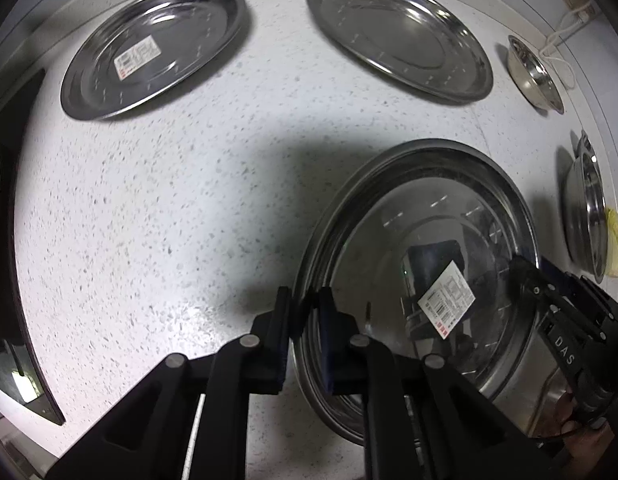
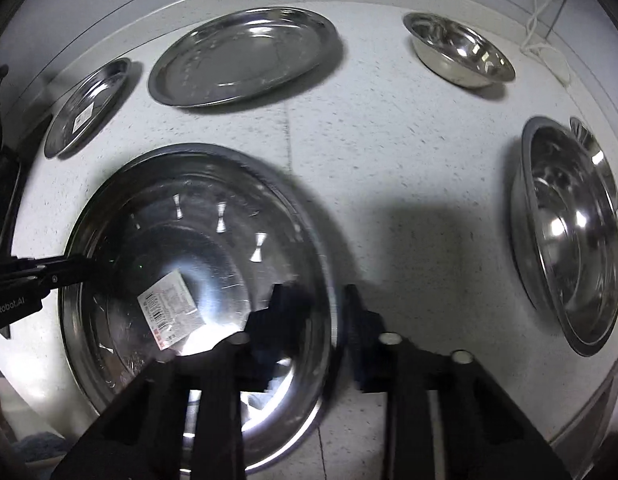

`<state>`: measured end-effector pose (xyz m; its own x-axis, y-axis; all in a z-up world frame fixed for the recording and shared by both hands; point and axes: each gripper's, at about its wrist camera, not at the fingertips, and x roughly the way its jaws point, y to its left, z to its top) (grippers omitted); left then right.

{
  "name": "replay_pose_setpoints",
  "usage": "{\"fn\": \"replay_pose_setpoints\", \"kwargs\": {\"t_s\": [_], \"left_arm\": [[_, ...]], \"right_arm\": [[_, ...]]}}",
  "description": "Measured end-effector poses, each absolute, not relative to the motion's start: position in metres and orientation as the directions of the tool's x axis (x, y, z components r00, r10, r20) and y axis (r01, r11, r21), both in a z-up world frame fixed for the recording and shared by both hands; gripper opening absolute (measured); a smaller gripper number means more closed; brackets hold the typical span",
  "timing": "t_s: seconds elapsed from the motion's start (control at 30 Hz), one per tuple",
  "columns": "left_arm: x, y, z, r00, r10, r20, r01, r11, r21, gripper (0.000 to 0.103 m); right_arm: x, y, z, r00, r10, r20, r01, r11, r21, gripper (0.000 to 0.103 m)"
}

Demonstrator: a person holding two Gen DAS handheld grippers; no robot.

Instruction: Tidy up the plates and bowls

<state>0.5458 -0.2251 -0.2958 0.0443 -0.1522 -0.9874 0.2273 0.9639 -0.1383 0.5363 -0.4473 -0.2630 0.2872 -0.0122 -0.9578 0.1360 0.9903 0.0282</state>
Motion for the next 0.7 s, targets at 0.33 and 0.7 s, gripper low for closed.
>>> {"fn": "replay_pose_setpoints", "kwargs": {"t_s": [0.33, 0.7], "left_arm": [[0.535, -0.174, -0.256, 0.112, -0.119, -0.987, 0.157, 0.982, -0.1, 0.012], [0.525, -0.078, -0.256, 0.131, -0.032, -0.991, -0.014, 0.999, -0.035, 0.013]], "right_arm": [[0.543, -0.4, -0.229, 0.31, 0.024, -0.951, 0.006, 1.0, 0.027, 0.015], [0.572, -0.303, -0.242, 0.267, 0.118, -0.956, -0.197, 0.978, 0.066, 0.014]]}}
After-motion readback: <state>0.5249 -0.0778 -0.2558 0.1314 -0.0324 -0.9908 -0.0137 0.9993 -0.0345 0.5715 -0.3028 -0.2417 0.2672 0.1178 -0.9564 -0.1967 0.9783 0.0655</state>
